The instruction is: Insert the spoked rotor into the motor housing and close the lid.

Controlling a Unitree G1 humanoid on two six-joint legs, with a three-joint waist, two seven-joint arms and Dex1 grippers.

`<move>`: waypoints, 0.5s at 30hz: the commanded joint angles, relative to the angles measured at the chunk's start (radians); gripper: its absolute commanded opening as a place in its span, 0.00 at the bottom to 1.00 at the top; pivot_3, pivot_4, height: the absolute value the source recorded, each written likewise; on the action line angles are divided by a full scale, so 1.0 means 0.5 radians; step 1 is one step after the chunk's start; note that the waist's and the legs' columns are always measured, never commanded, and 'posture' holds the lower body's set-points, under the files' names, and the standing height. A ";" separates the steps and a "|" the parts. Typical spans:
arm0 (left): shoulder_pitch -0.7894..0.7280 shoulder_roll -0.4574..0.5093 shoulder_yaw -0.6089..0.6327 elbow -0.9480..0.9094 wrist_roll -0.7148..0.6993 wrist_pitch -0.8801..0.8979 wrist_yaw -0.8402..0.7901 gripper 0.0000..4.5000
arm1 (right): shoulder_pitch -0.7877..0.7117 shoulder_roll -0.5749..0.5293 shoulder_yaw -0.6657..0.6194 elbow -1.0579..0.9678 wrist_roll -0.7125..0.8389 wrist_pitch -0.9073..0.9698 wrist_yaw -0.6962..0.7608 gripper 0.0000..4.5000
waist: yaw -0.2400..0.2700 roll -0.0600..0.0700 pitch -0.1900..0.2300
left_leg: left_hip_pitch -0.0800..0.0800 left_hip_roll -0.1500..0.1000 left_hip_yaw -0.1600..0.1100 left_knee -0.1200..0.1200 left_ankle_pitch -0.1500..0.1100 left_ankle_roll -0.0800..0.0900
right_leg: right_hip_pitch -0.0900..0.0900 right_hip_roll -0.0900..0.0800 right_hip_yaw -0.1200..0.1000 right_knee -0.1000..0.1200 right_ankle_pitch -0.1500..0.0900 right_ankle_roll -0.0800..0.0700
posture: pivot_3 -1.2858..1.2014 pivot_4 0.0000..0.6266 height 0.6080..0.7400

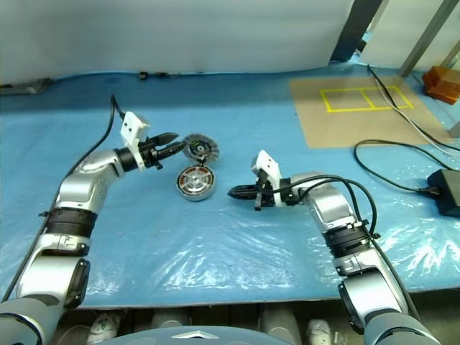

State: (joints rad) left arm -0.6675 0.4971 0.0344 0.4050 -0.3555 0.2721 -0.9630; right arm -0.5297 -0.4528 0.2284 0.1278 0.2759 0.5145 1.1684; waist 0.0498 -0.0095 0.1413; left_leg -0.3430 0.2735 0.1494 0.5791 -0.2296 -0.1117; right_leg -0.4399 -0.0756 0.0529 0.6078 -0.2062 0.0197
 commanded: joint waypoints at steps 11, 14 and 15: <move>-0.165 0.248 0.116 0.063 -0.146 0.193 -0.385 0.17 | 0.166 -0.081 -0.042 -0.176 0.010 0.011 -0.133 0.00 | 0.055 0.000 0.002 | 0.007 0.000 -0.001 0.002 -0.004 -0.008 | 0.000 -0.001 -0.001 0.002 -0.004 -0.006 | 0.52 0.24 1.00; -0.300 0.199 0.109 0.187 -0.089 0.099 -0.369 0.17 | 0.154 -0.079 -0.038 -0.156 0.003 0.007 -0.144 0.00 | 0.057 0.000 0.002 | 0.007 -0.001 -0.001 0.003 -0.004 -0.008 | 0.003 -0.002 -0.001 0.000 -0.004 -0.006 | 0.52 0.24 1.00; -0.353 0.170 0.128 0.229 -0.096 0.072 -0.347 0.17 | 0.151 -0.079 -0.038 -0.152 0.003 0.007 -0.145 0.00 | 0.057 0.000 0.002 | 0.005 -0.002 -0.001 0.002 -0.004 -0.009 | 0.004 -0.003 0.000 0.000 -0.003 -0.006 | 0.52 0.24 1.00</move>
State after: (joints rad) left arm -0.8117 0.5918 0.0790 0.5002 -0.4042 0.3425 -1.1468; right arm -0.4479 -0.4876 0.2167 0.0687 0.2723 0.5313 1.0958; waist 0.0784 -0.0094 0.1424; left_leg -0.3417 0.2725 0.1491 0.5795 -0.2313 -0.1161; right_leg -0.4380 -0.0768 0.0527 0.6081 -0.2070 0.0183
